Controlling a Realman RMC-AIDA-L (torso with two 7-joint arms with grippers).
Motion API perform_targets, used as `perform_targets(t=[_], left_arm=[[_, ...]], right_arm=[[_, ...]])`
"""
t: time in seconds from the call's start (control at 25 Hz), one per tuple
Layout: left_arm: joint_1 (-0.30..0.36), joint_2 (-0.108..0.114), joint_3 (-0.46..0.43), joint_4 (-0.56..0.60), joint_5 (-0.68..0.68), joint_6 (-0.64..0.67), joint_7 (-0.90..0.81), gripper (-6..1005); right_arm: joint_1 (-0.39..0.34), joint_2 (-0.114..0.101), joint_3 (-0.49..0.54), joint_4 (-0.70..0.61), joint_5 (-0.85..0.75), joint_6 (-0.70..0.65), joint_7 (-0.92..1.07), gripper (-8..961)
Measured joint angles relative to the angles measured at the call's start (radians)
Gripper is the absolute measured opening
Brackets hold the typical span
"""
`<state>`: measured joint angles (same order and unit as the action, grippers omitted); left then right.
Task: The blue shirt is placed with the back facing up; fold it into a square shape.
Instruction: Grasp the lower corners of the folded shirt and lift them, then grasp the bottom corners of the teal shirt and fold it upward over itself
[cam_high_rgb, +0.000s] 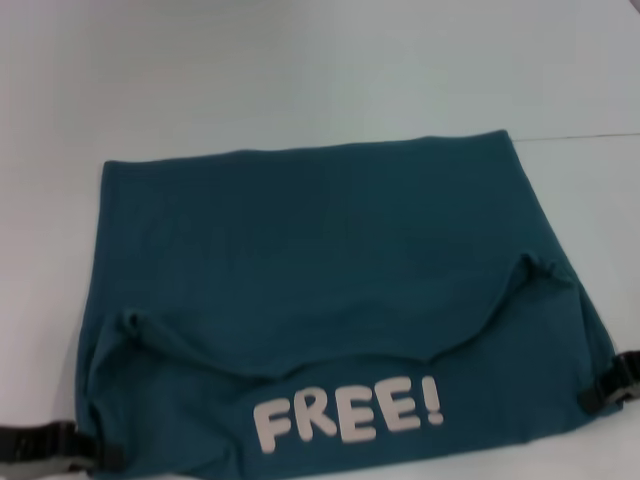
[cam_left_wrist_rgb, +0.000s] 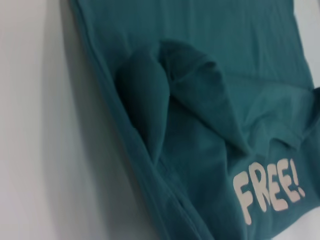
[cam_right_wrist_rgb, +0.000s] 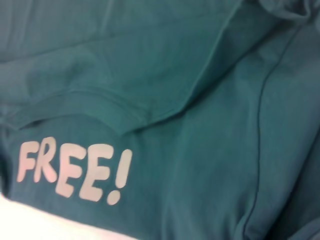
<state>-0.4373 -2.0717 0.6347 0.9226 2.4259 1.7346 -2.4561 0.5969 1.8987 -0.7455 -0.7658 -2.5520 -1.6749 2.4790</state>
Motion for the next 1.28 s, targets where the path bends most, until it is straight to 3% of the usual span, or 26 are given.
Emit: perform_targets(t=[0.4,0.88,1.28], left_arm=[[0.052,-0.012,-0.031,0.067,0.081,0.110,0.003,87],[0.053,-0.006,-0.081,0.068,0.161,0.135,0.032,96],[0.038,0.000,-0.095,0.064,0.122,0.165,0.057,103]], right_arm=[[-0.022,-0.003,-0.005,-0.001,-0.007,-0.095,-0.034,57],[-0.053,-0.015,0.004,0.000,-0.008,-0.123,-0.066,63],[-0.051,-0.012,0.034,0.007,0.011,-0.140,-0.109,69]])
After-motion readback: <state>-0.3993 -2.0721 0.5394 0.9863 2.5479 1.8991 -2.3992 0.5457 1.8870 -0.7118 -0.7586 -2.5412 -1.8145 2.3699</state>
